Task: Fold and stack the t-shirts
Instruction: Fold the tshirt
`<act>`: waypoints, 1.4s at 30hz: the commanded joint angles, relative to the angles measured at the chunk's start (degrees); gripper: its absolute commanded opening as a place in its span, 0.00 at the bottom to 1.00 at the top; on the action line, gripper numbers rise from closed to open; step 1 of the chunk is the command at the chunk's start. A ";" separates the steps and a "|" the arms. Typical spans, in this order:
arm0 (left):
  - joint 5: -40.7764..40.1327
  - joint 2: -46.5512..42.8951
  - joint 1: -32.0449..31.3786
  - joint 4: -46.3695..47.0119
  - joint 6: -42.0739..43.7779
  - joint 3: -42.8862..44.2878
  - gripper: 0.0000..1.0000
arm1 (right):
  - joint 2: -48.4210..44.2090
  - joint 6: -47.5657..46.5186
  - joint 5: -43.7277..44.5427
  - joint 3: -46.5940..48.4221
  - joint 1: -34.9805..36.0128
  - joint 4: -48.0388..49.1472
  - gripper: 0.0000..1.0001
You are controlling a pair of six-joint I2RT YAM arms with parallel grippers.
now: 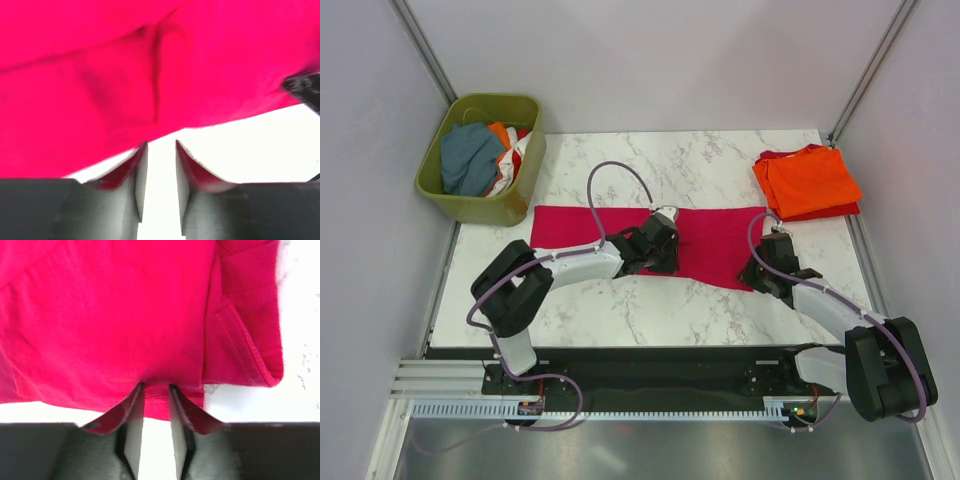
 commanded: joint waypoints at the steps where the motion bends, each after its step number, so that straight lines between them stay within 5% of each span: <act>1: 0.34 -4.27 0.42 -0.36 -2.54 -2.74 0.39 | -1.20 0.28 4.34 -1.39 -0.05 -4.74 0.36; 6: -3.26 -14.29 0.25 -0.45 -4.47 -7.74 0.67 | -4.63 0.63 4.78 -2.36 0.03 -4.74 0.40; 7: -4.05 -15.78 0.25 -0.54 -5.17 -8.37 0.86 | -5.07 0.54 4.70 -2.53 0.03 -4.56 0.40; 10: -4.93 -21.05 0.25 -0.62 -6.23 -10.30 1.00 | -6.74 0.89 4.78 -3.24 -0.05 -4.39 0.41; 19: -2.13 -33.53 0.33 -3.52 -8.88 -15.31 1.00 | -13.07 1.33 7.24 -4.56 -0.05 -4.30 0.54; 29: -4.58 -49.53 0.42 -0.46 -10.72 -24.36 1.00 | -10.42 -2.44 5.31 -2.09 1.79 -2.72 0.53; 37: -17.50 -47.35 3.23 -11.43 -7.74 -20.15 1.00 | -11.76 -3.41 4.08 -2.36 1.79 -2.54 0.54; 39: -14.28 -45.43 7.96 -10.65 -6.59 -19.62 1.00 | -10.88 -3.50 3.90 -1.49 1.79 -2.89 0.53; 40: -8.16 -42.45 15.90 -9.43 -3.72 -18.14 1.00 | -9.66 -3.76 3.38 0.43 1.70 -3.33 0.51; 42: -6.34 -40.34 17.28 -9.24 -2.11 -17.52 0.99 | -9.21 -4.11 3.12 1.06 1.70 -3.59 0.51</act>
